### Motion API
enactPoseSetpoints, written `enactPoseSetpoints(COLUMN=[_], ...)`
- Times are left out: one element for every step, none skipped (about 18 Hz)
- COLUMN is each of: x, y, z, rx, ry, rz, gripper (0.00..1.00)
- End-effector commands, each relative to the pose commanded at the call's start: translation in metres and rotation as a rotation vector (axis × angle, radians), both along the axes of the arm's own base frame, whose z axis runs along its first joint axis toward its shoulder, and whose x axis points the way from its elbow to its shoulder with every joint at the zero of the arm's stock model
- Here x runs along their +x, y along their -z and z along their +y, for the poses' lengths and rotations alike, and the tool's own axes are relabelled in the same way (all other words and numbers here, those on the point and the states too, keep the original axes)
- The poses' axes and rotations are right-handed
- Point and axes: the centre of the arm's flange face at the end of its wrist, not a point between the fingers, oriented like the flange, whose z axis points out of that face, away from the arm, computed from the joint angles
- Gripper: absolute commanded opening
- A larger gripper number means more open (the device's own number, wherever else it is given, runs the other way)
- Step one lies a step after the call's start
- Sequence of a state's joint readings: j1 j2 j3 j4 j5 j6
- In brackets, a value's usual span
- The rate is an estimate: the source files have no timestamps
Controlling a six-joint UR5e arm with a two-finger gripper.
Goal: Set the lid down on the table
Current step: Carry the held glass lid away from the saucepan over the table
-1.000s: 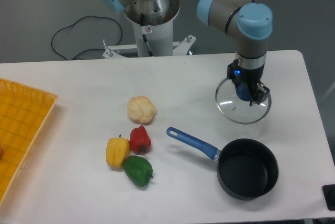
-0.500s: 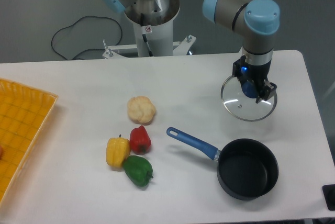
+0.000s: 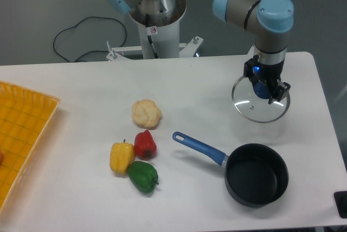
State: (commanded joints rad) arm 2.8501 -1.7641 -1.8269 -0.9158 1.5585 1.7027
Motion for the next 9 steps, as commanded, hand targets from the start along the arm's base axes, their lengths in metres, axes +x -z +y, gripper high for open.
enactPoseSetpoints(x=[0.002,0.003,0.004,0.004,0.006,0.007,0.007,0.008,0.009], y=[0.001,0.003,0.003,0.003,0.005,0.007,0.007,0.008,0.012], z=[-0.001,-0.001,-0.002,-0.002,-0.002,-0.003,-0.003,-0.002,-0.003], rx=[-0.003,-0.004,-0.006,-0.006,-0.007,-0.009,-0.01,-0.01,-0.011], ry=[0.0,0.0,-0.001,-0.004,-0.002,-0.002,-0.004,-0.001,-0.004], rz=[-0.004,-0.008,-0.008,-0.009,-0.012,-0.015,-0.015,-0.013,-0.018], gripper=[0.56,0.56,0.56,0.56,0.56,0.56,0.56,0.56,0.56])
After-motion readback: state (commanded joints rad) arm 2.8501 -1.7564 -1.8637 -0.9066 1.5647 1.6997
